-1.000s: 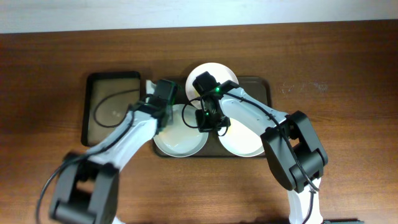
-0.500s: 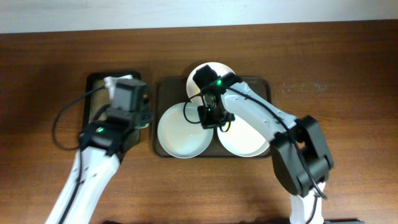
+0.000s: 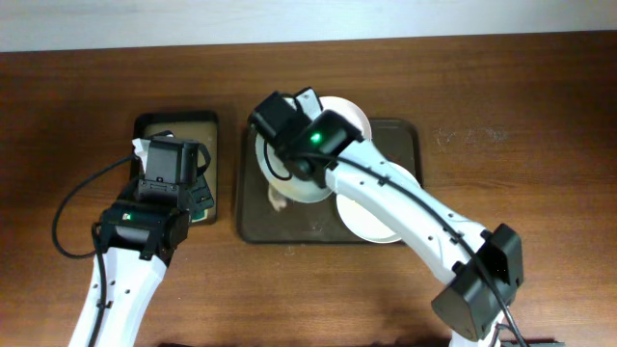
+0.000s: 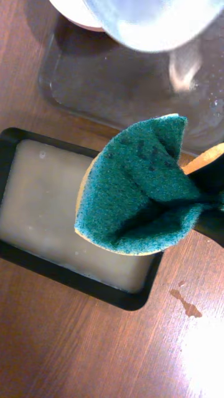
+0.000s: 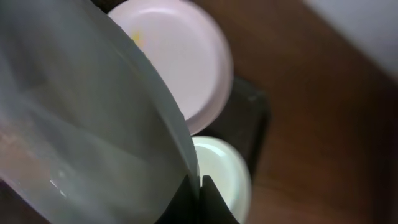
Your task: Clean dirty plates on tray and stack at the side
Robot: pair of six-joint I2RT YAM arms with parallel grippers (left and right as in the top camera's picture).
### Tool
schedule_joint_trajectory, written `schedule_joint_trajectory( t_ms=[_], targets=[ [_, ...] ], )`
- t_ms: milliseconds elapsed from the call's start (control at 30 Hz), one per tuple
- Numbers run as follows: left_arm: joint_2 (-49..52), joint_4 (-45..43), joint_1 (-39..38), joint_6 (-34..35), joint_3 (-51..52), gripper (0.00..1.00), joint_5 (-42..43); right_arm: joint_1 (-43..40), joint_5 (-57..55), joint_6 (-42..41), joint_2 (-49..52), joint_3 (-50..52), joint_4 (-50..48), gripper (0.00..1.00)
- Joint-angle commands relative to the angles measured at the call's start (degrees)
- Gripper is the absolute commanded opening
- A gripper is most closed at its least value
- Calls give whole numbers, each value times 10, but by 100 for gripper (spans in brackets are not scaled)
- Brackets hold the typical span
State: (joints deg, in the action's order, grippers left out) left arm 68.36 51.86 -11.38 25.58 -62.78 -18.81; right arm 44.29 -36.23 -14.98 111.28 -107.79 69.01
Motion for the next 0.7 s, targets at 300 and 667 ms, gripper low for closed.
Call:
schedule_joint_trajectory(
  t_ms=[300,667],
  targets=[
    [-6,1,3,7,-2,0,0,118,-412,226,-11,-12,-75,4],
    [-6,1,3,7,-2,0,0,124,-441,295,-11,-11,-140,4]
  ],
)
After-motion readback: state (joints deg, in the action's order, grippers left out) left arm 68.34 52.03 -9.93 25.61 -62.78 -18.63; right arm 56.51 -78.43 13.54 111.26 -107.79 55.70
